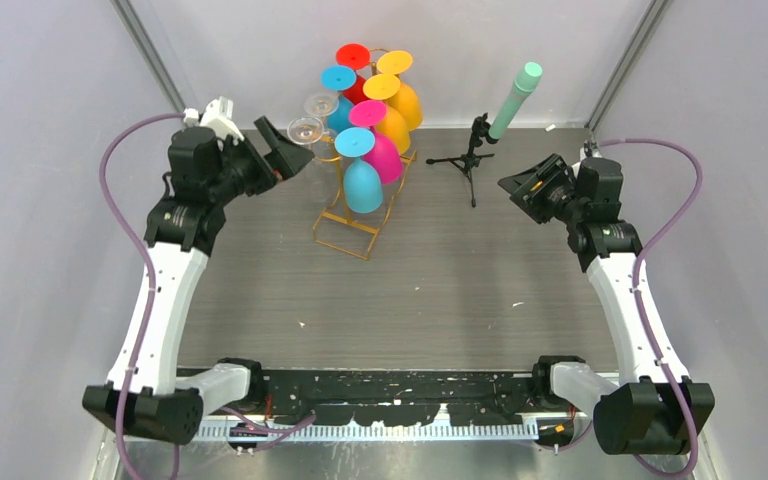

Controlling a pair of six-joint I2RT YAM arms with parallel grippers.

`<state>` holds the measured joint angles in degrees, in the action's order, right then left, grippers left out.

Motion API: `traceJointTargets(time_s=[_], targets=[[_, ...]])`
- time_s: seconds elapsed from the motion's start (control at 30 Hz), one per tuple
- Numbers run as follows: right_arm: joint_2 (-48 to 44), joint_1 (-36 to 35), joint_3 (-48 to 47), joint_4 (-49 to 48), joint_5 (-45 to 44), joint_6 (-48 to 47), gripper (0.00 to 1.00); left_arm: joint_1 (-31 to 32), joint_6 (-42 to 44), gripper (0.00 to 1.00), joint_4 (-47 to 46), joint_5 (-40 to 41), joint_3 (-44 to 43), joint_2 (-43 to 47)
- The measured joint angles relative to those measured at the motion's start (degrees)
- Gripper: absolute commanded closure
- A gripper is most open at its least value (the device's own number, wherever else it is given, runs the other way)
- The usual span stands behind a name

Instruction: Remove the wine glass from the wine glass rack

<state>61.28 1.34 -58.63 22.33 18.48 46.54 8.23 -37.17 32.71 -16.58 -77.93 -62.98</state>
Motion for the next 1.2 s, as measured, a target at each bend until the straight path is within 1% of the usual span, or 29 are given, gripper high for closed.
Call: traceJointTargets(time_s=[0.13, 0.2, 0.23, 0.33, 0.43, 0.5, 0.57, 0.63, 0.83, 0.93, 1.03, 1.2], targets=[[0.0, -0.17, 0.9, -1.38, 1.22, 1.44, 0.46, -0.48, -3.5, 0.02, -2.21, -0.17, -4.79, -5.99], [-0.02, -0.35, 1.2, -1.73, 1.53, 1.88, 0.46, -1.46, -5.01, 0.04, -2.93, -0.2, -7.72, -9.07], [-0.02, -0.5, 1.33, -1.77, 1.6, 1.95, 0.46, -2.03, -5.64, 0.07, -3.15, -0.22, -8.55, -10.03], [-0.02, -0.85, 1.75, -1.81, 1.66, 2.14, 0.46, -4.2, -7.5, 0.21, -3.67, -1.03, -10.56, -12.85], [-0.02, -1.05, 2.14, -1.86, 1.66, 2.32, 0.46, -6.4, -9.29, 0.35, -4.33, -3.65, -11.67, -15.76], [-0.02, -1.14, 2.29, -2.01, 1.64, 2.43, 0.46, -7.56, -10.69, 0.41, -5.09, -6.16, -11.82, -17.79], [-0.02, -1.14, 2.34, -2.21, 1.62, 2.58, 0.46, -8.81, -11.69, 0.44, -5.7, -9.01, -11.85, -19.65], [-0.02, -1.18, 2.36, -2.38, 1.62, 2.8, 0.46, -9.62, -12.31, 0.48, -6.21, -11.06, -11.85, -21.0], [-0.02, -1.18, 2.4, -2.62, 1.62, 3.15, 0.46, -10.62, -13.88, 0.61, -7.28, -15.34, -11.85, -21.81], [-0.02, -1.18, 2.4, -2.62, 1.62, 3.21, 0.47, -10.62, -15.06, 0.65, -8.44, -17.33, -11.85, -21.99], [-0.02, -1.18, 2.45, -2.62, 1.64, 3.28, 0.47, -10.62, -16.87, 0.67, -10.14, -19.63, -11.85, -22.58], [0.0, -1.18, 2.75, -2.67, 1.64, 3.39, 0.48, -10.84, -18.45, 0.75, -10.71, -21.29, -11.85, -23.41]])
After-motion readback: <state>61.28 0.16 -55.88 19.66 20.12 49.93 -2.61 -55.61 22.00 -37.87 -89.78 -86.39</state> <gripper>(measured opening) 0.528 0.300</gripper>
